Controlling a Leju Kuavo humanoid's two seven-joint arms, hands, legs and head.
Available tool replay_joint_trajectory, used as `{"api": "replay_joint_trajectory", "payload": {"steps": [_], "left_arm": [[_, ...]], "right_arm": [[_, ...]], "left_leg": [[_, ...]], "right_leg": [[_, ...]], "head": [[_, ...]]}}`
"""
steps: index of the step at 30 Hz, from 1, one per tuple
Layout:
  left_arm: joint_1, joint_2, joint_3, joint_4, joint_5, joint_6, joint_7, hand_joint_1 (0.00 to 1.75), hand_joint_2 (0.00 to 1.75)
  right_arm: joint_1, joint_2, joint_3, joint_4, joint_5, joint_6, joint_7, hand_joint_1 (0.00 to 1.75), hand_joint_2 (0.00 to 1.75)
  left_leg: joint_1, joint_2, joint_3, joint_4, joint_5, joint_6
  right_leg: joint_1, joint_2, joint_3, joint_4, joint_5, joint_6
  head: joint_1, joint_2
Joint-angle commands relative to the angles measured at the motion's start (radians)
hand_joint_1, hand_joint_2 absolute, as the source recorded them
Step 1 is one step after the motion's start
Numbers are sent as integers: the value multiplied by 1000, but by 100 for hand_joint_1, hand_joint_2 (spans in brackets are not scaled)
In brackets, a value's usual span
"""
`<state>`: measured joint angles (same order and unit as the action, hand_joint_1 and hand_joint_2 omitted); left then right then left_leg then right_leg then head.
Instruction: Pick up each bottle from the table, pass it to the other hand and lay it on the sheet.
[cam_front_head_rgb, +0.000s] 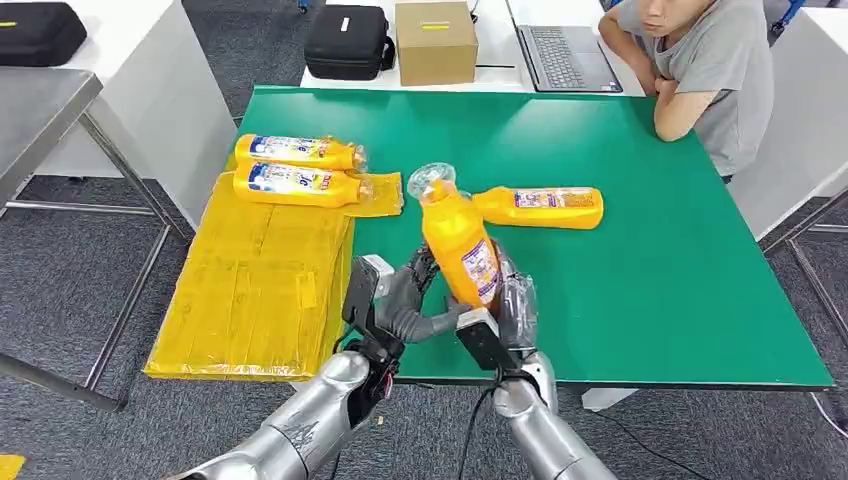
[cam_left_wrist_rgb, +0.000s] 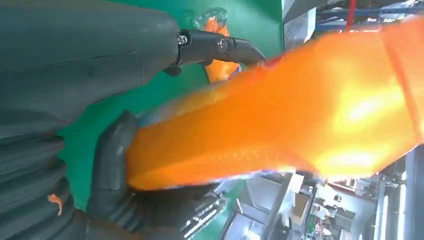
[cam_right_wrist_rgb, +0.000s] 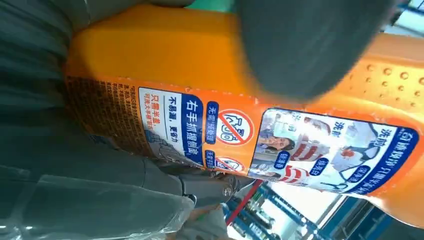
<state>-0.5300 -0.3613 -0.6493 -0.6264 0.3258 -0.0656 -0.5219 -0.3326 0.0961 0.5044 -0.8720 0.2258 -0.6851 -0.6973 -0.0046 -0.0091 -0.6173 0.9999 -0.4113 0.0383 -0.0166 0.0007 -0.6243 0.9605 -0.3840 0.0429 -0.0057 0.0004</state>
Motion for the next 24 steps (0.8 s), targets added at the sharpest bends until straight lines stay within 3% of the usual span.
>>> {"api": "replay_joint_trajectory", "payload": {"steps": [1,10,24], "left_arm": [[-58,12,-76,55,24,-3,10,0,175],[-63,12,-108,34,94,-24,38,0,175],[-89,12,-166,53,146,20,19,0,175]], "right_arm": [[-95,14,132,94,-37,36,-1,175,175],[-118,51,214,120,-47,49,-1,175,175],[-132,82,243,191,-60,84,-1,175,175]], "left_leg": [[1,3,3,0,-2,-2],[1,5,8,2,-6,-3],[1,2,3,1,-2,-2]], "right_leg": [[1,2,3,0,-1,-2],[2,4,7,3,-5,-3],[1,1,2,1,-2,-1]], "head": [[0,0],[0,0],[0,0]]}}
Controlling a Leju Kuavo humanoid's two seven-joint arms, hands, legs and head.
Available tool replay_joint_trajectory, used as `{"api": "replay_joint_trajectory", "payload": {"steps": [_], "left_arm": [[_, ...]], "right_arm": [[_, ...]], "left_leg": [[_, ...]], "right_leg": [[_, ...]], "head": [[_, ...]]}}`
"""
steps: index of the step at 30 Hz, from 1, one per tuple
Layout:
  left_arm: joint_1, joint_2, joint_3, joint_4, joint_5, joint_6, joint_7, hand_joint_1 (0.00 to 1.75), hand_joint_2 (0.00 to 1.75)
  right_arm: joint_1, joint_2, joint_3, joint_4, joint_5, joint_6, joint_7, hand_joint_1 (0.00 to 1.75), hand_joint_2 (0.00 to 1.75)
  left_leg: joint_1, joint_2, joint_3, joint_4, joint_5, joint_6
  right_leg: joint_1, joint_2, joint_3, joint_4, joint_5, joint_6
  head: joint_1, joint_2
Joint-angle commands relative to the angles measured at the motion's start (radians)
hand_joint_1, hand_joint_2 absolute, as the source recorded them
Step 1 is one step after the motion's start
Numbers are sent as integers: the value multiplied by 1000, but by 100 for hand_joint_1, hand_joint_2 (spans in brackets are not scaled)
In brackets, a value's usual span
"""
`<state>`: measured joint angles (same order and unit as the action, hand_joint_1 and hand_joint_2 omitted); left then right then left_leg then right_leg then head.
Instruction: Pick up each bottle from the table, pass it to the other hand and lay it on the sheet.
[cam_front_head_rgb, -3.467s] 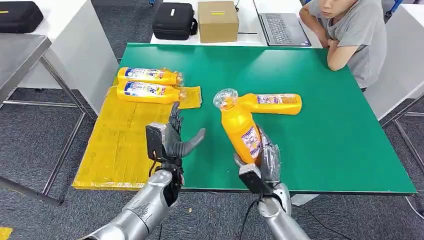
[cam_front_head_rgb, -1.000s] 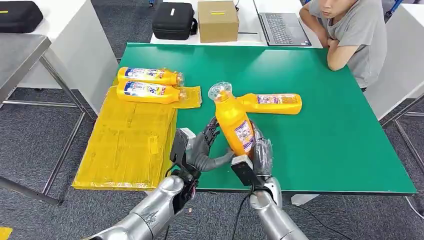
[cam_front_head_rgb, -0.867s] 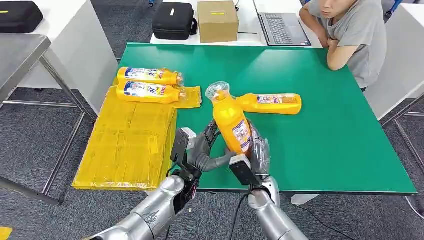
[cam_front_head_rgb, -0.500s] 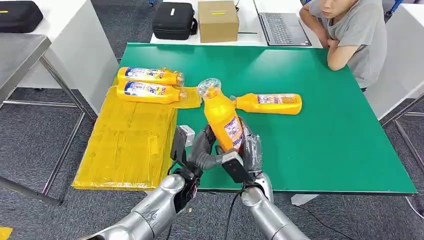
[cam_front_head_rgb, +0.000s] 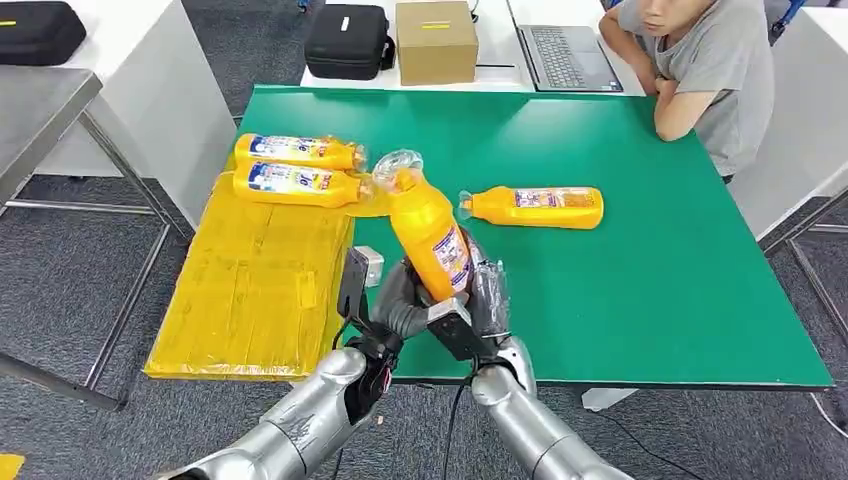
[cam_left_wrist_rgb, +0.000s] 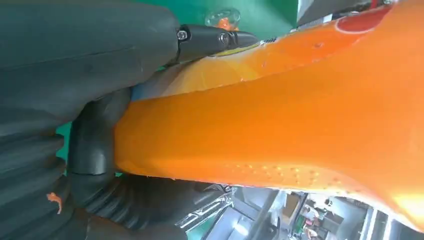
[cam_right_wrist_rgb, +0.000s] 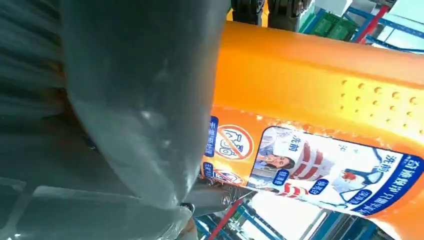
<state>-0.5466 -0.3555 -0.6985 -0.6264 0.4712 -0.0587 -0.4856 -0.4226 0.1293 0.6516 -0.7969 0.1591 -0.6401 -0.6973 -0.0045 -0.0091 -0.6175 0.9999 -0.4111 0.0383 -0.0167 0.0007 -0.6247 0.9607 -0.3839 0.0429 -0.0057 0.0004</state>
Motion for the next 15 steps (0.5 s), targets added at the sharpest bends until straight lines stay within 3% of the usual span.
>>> {"api": "replay_joint_trajectory", "payload": {"steps": [1,8,15], "left_arm": [[-73,6,-116,56,-1,17,-21,0,175],[-79,8,-110,62,-9,35,-40,0,175],[-82,6,-41,64,1,149,-99,0,175]], "right_arm": [[-41,49,98,116,7,38,-1,175,175],[-38,44,100,120,6,37,-1,175,175],[-34,35,101,128,-3,30,-1,175,175]], "left_leg": [[1,2,6,1,-3,-2],[1,1,3,0,-2,-2],[1,1,4,1,-3,-2]], "right_leg": [[1,1,5,1,-3,-2],[1,0,3,0,-2,-1],[2,0,4,1,-3,-2]], "head": [[0,0],[0,0],[0,0]]}}
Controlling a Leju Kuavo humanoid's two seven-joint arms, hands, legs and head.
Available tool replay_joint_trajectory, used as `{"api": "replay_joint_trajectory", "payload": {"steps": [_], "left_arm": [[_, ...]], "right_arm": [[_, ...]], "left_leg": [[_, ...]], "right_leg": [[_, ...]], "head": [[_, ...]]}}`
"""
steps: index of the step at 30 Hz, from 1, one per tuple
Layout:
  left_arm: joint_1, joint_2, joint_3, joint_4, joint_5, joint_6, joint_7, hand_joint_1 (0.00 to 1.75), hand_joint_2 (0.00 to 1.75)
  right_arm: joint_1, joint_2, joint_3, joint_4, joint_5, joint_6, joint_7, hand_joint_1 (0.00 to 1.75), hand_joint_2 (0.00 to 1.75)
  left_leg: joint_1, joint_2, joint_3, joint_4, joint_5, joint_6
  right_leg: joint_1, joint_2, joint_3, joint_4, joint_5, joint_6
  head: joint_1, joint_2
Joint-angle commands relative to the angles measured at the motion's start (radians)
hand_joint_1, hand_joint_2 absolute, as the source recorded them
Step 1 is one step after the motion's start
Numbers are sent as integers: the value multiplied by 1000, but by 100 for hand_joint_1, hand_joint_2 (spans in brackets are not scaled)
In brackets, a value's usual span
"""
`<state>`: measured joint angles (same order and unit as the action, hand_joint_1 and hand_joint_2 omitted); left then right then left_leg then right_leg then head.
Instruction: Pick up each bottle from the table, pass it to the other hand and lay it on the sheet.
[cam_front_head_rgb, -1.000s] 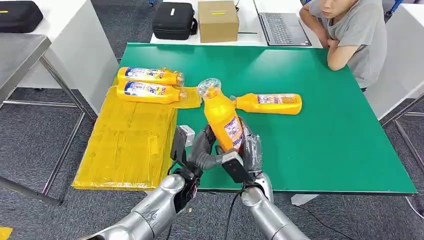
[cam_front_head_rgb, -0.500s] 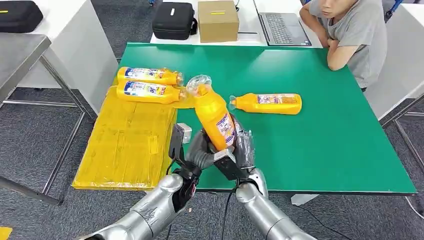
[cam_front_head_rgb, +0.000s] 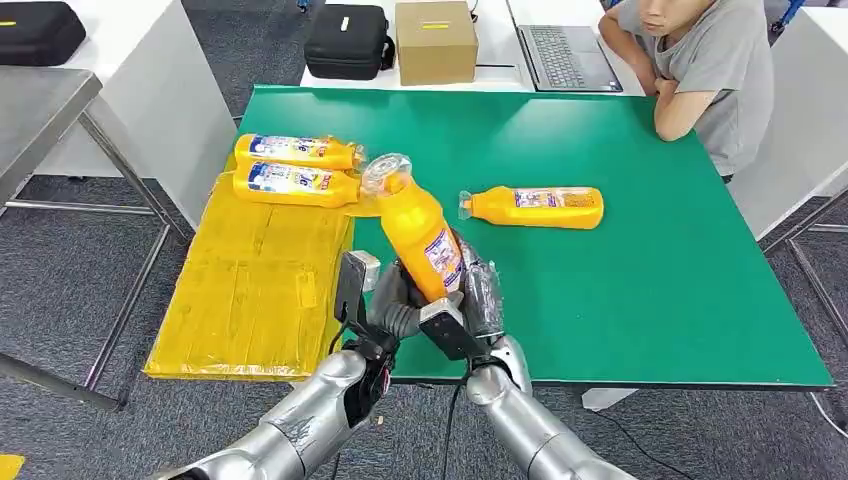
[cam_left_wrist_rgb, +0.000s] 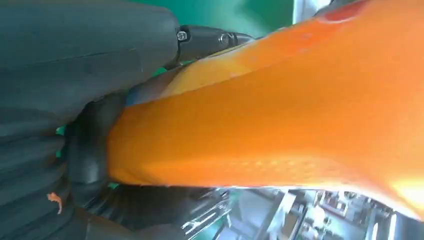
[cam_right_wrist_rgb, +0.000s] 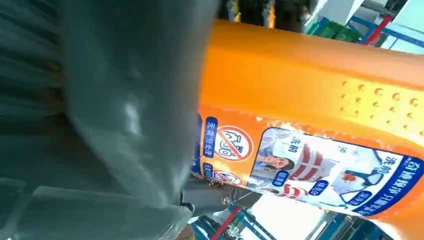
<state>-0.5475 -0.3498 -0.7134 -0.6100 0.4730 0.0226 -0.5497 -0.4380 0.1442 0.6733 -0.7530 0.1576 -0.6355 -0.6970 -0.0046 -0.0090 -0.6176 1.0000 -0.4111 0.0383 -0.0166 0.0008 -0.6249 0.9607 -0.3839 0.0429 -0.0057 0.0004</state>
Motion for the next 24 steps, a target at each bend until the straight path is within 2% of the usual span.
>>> {"api": "replay_joint_trajectory", "payload": {"steps": [1,16,18,19,24], "left_arm": [[-82,1,-21,43,4,72,-36,0,175],[-90,1,5,49,12,118,-36,0,175],[-90,1,5,49,12,118,-36,0,175],[-90,1,5,49,12,118,-36,0,175],[-88,1,9,39,12,106,-29,0,175]], "right_arm": [[-21,22,82,88,-2,24,-1,175,175],[-20,31,82,99,-4,-3,-1,175,175],[-20,31,82,99,-4,-3,-1,175,175],[-20,31,82,99,-4,-3,-1,175,175],[8,19,98,78,8,-34,-1,175,175]], "left_leg": [[1,1,3,1,-2,-2],[1,0,2,0,-1,-1],[2,1,7,1,-4,-3],[1,0,3,0,-2,-2],[1,0,4,0,-2,-2]], "right_leg": [[1,1,3,0,-2,-2],[1,0,2,0,-1,-1],[2,0,7,2,-4,-3],[1,0,3,0,-2,-1],[1,-1,4,0,-2,-2]], "head": [[0,0],[0,0],[0,0],[0,0],[0,0]]}}
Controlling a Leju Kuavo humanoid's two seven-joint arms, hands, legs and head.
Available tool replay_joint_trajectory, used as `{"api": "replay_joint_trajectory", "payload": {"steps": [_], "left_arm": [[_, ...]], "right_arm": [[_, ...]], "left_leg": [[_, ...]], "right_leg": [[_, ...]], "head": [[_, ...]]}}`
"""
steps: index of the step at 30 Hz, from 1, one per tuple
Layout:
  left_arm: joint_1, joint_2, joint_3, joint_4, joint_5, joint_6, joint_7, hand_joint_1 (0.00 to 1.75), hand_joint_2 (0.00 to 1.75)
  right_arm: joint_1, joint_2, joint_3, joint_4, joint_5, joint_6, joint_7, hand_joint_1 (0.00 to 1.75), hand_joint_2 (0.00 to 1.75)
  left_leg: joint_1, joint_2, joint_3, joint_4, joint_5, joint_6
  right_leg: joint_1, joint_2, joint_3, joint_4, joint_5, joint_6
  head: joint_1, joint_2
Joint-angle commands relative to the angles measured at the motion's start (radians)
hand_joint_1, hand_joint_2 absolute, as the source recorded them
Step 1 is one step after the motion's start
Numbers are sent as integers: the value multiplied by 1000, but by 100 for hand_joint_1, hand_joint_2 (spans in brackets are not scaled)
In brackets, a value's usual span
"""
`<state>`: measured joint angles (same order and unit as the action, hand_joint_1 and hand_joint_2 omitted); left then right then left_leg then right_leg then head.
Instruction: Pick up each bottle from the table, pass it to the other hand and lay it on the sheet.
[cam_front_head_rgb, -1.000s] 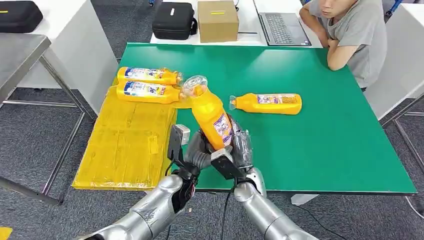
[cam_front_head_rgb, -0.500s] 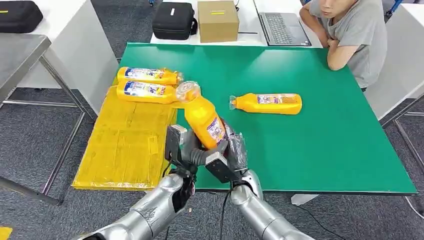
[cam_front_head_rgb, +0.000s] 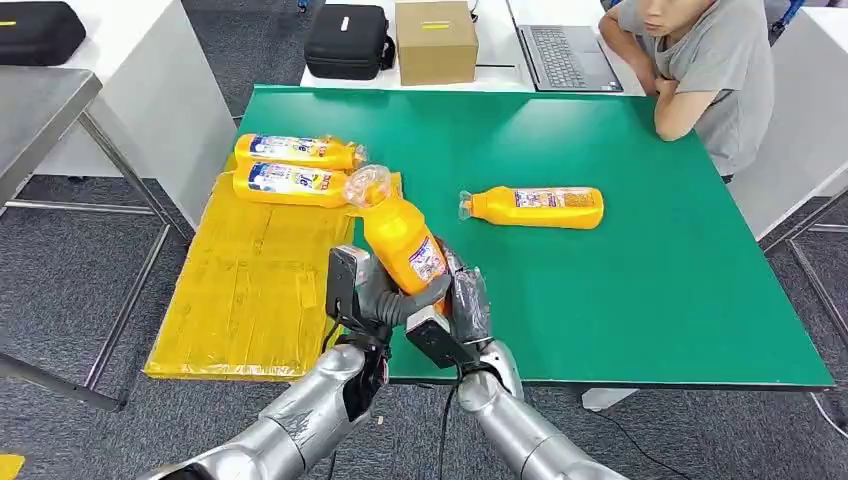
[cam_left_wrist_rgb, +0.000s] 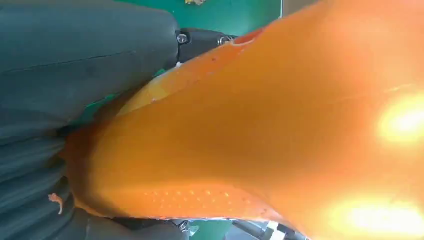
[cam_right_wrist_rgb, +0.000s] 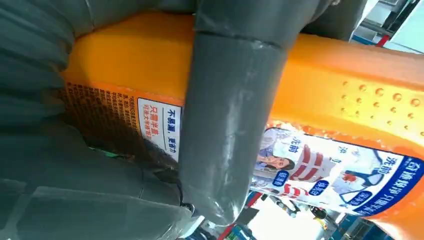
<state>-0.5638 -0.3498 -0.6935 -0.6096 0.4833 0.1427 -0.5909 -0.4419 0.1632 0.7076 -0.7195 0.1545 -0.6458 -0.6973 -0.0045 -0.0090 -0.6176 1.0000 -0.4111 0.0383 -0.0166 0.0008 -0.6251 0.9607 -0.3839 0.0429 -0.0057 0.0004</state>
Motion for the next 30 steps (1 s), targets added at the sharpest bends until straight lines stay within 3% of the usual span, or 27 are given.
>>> {"api": "replay_joint_trajectory", "payload": {"steps": [1,5,11,27,28,29,30], "left_arm": [[-72,1,-11,39,1,-14,13,0,175],[-68,6,5,33,2,-22,14,0,175],[-71,1,35,27,15,-45,35,0,175],[-61,1,-13,-13,62,-129,101,0,175],[-62,1,-19,-11,64,-139,101,12,175],[-59,1,-27,-15,68,-155,98,166,175],[-59,1,-37,-12,61,-158,86,175,175]], "right_arm": [[12,0,64,45,11,-23,-1,175,175],[21,-3,69,51,10,-29,-1,175,175],[22,-9,69,53,11,-41,-1,175,175],[16,6,83,68,25,-52,-1,175,175],[12,6,75,70,30,-52,-1,175,175],[12,6,67,68,37,-52,-1,175,175],[10,5,60,67,42,-52,-1,175,175]], "left_leg": [[1,0,6,1,-3,-2],[2,1,10,2,-6,-4],[1,0,2,0,-1,-1],[1,0,5,1,-3,-2],[1,0,2,0,-1,-1],[1,1,5,1,-3,-2],[1,0,2,0,-1,-1]], "right_leg": [[2,-1,6,1,-4,-2],[2,-1,10,2,-6,-3],[1,0,3,0,-1,-1],[1,-1,5,1,-3,-2],[1,0,2,0,-1,-1],[1,0,5,1,-3,-2],[1,0,2,0,-1,-1]], "head": [[0,0],[0,0],[0,0],[0,0],[0,0],[0,0],[0,0]]}}
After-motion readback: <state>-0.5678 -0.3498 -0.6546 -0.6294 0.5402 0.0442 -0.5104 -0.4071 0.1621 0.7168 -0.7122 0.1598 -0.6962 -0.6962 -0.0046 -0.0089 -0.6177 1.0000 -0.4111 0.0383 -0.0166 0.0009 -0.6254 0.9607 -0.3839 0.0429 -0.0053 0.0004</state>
